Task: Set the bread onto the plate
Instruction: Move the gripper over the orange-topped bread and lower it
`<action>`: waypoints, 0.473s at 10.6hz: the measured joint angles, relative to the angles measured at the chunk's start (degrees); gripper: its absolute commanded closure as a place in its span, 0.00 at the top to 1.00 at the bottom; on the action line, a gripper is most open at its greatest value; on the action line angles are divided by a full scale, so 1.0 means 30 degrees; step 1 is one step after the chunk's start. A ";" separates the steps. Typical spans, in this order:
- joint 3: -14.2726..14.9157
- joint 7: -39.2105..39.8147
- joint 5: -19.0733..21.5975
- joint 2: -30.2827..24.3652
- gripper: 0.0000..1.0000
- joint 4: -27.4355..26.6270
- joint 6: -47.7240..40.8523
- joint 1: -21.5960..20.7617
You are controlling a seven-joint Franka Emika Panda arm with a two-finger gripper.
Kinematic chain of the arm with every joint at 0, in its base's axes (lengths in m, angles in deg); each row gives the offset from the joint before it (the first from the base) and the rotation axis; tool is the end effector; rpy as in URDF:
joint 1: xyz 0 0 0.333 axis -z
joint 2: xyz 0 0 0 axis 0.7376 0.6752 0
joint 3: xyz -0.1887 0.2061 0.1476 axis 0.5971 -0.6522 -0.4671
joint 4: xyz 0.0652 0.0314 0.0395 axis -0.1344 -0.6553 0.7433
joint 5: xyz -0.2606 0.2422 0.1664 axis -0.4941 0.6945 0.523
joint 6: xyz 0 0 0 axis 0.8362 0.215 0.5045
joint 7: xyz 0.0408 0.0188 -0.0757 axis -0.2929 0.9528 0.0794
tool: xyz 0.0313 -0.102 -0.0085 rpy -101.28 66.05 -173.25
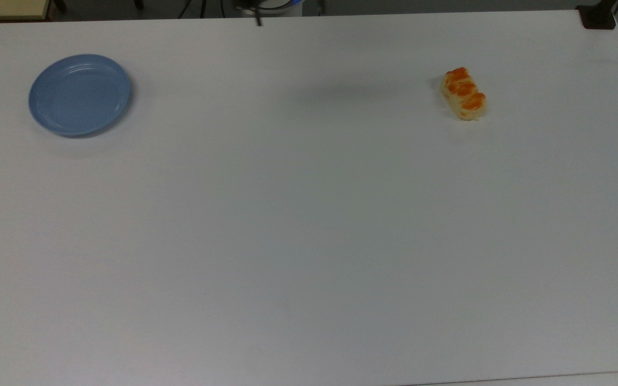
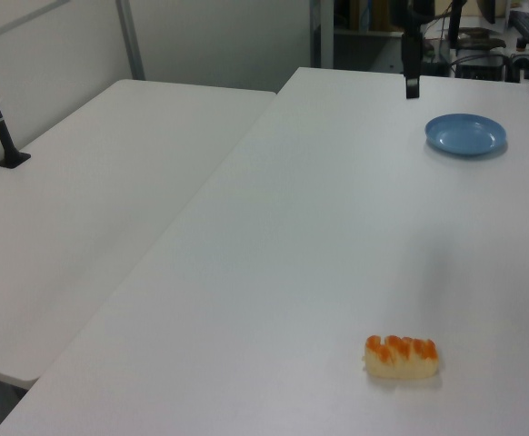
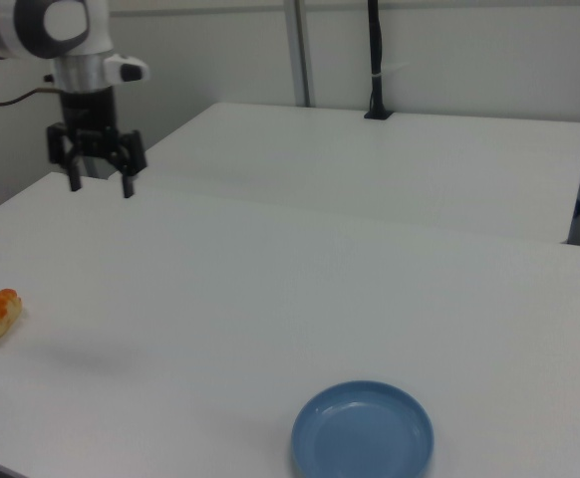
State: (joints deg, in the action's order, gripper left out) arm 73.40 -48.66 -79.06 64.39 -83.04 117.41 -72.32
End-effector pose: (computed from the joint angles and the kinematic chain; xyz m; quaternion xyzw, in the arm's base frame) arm 0.5479 0.0938 0.5958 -0.9904 -0.1210 0.0612 0.0273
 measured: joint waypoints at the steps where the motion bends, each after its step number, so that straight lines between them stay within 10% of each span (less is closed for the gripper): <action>1: -0.0016 -0.0111 0.0206 0.0360 1.00 -0.0053 0.0046 -0.1068; 5: -0.0097 -0.1967 0.0401 0.2745 1.00 -0.1411 0.3462 -0.5768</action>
State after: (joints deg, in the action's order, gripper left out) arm 73.11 -54.56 -77.86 72.62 -87.28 127.80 -89.63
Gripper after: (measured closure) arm 0.000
